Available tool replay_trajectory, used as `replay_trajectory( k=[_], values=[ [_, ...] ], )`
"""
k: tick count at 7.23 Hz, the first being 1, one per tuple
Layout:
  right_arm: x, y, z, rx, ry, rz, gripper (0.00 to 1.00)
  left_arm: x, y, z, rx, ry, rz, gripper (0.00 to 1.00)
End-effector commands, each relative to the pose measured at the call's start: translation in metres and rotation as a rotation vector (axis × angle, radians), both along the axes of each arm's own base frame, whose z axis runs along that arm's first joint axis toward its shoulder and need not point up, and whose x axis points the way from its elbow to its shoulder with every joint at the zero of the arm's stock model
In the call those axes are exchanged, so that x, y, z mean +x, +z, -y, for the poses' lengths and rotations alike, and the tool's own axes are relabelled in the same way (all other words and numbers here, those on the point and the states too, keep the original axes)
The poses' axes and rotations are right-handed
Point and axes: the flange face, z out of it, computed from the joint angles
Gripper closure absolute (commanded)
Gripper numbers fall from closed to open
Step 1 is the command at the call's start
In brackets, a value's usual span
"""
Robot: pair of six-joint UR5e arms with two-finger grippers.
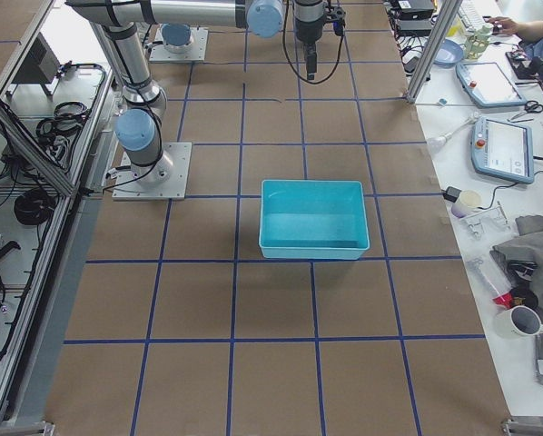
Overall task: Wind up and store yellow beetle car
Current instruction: 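Drag the held car backward along the table with the left gripper, then open the left gripper to release the car and lift away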
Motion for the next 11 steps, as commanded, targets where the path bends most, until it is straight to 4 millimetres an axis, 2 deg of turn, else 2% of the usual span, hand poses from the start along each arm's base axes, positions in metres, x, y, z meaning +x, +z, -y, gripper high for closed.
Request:
replay_trajectory(
  k=[1,2,3,4,5,10,11],
  values=[
    [0.0,0.0,0.0,0.0,0.0,0.0,0.0,0.027,-0.003,-0.004,-0.001,-0.023,-0.002,0.75],
    [0.0,0.0,0.0,0.0,0.0,0.0,0.0,0.041,-0.002,-0.004,-0.003,-0.012,-0.004,0.74],
    [0.0,0.0,0.0,0.0,0.0,0.0,0.0,0.047,-0.001,-0.005,-0.006,-0.018,-0.002,0.71],
    [0.0,0.0,0.0,0.0,0.0,0.0,0.0,0.05,-0.003,-0.006,-0.001,-0.014,-0.002,0.53],
    [0.0,0.0,0.0,0.0,0.0,0.0,0.0,0.052,-0.002,-0.006,-0.004,-0.004,-0.001,0.01],
    [0.0,-0.001,0.0,0.001,-0.001,0.002,0.0,0.053,0.003,-0.003,-0.013,0.008,0.006,0.0],
    [0.0,-0.001,0.0,0.001,0.0,0.002,0.0,0.048,0.011,-0.002,-0.024,0.012,0.011,0.0]
  ],
)
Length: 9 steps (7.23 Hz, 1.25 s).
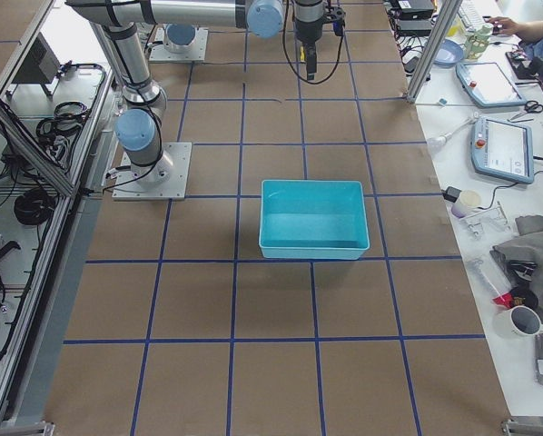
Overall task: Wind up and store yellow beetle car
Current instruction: 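Open the left gripper to release the car and lift away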
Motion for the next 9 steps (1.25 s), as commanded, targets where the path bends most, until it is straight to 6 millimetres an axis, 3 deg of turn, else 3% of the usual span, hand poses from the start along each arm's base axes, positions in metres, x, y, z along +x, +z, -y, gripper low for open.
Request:
replay_trajectory(
  k=[1,2,4,5,7,9],
  values=[
    [0.0,0.0,0.0,0.0,0.001,0.0,0.0,-0.017,0.026,0.001,-0.034,0.081,0.017,0.0],
    [0.0,0.0,0.0,0.0,0.0,0.0,0.0,-0.052,0.052,0.0,-0.065,0.152,0.016,0.0],
    [0.0,0.0,0.0,0.0,0.001,-0.002,0.0,-0.147,0.099,-0.013,-0.098,0.325,-0.003,0.0],
    [0.0,0.0,0.0,0.0,0.0,0.0,0.0,-0.174,0.119,-0.018,-0.105,0.396,-0.012,0.0],
    [0.0,0.0,0.0,0.0,0.001,-0.002,0.0,-0.195,0.166,-0.032,-0.068,0.674,-0.063,0.0],
    [0.0,-0.001,0.0,0.001,0.002,-0.003,0.0,-0.197,0.211,-0.051,-0.091,0.862,-0.067,0.0]
  ],
)
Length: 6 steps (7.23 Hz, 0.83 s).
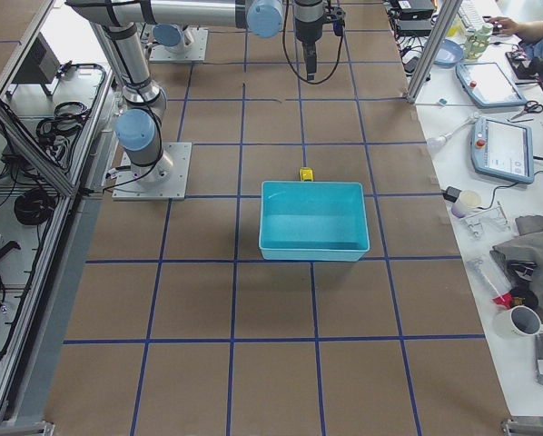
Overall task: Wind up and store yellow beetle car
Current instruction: 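Lower the right gripper onto the car beside the blue bin while the left arm withdraws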
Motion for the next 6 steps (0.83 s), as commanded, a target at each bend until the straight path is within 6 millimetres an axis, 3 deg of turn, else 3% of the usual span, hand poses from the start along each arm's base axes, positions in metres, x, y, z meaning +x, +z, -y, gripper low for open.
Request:
replay_trajectory(
  k=[1,3,5,6],
  values=[
    [-0.001,-0.001,0.0,0.001,0.021,-0.008,0.0,-0.002,0.045,-0.024,-0.003,0.272,-0.019,0.0],
    [0.0,-0.017,0.002,0.035,0.154,-0.015,0.0,-0.003,0.074,-0.052,0.029,0.511,-0.038,0.0],
    [0.0,-0.075,-0.01,0.126,0.329,-0.014,0.0,-0.004,0.109,-0.083,0.024,0.697,-0.056,0.0],
    [-0.001,-0.11,-0.012,0.124,0.442,-0.026,0.0,0.0,0.125,-0.088,-0.019,0.712,-0.035,0.0]
  ],
)
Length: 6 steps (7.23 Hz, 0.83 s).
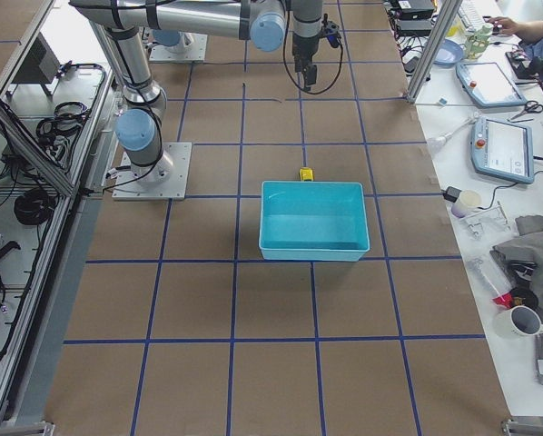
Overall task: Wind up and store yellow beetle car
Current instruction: 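Lower the right gripper onto the car beside the blue bin while the left arm withdraws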
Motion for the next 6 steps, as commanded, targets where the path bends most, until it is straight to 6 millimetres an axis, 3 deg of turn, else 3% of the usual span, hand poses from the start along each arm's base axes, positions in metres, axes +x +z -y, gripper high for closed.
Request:
replay_trajectory(
  k=[1,3,4,6],
  values=[
    [-0.003,-0.079,-0.004,0.005,0.295,-0.005,0.0,0.005,0.033,-0.009,-0.048,0.083,0.034,0.0],
    [-0.008,-0.126,-0.018,-0.027,0.483,-0.013,0.0,0.003,0.035,-0.001,-0.049,0.154,0.016,0.0],
    [-0.018,-0.137,-0.019,-0.038,0.65,-0.034,0.0,0.003,0.036,-0.003,-0.051,0.153,0.013,0.0],
    [-0.08,-0.151,-0.005,-0.025,0.899,-0.051,0.0,0.003,0.037,-0.006,-0.037,0.153,0.013,0.0]
  ],
)
